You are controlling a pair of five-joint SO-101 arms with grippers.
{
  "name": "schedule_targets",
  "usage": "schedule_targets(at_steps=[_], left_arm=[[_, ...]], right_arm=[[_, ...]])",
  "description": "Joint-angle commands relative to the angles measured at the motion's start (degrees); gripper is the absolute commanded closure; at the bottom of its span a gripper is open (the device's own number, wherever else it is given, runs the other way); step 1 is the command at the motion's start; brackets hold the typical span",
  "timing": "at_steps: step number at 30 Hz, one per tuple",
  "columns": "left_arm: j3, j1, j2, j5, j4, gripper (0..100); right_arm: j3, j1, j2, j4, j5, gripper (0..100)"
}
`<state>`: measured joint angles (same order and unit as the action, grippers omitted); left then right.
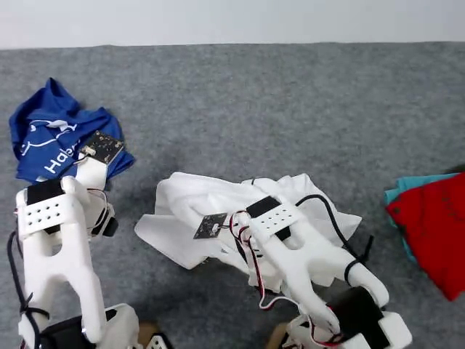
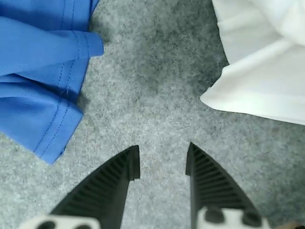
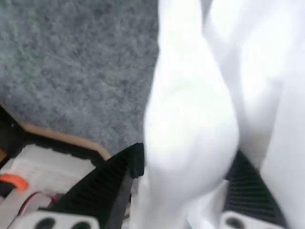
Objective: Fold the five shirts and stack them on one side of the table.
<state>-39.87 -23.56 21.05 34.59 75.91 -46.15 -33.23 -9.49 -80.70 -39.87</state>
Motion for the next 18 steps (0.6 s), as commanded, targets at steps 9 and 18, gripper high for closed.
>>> schedule_targets(at_steps=[9,18], left_arm=[[1.5,0.1,1.3,0.0,-0.8,84],[1.5,0.1,1.3,0.0,-0.8,84]], right_arm=[[17.0,0.9,0.1,-12.1,-1.1,72.7],[7.8,0.7,0.5,-10.1,-1.1,72.9]])
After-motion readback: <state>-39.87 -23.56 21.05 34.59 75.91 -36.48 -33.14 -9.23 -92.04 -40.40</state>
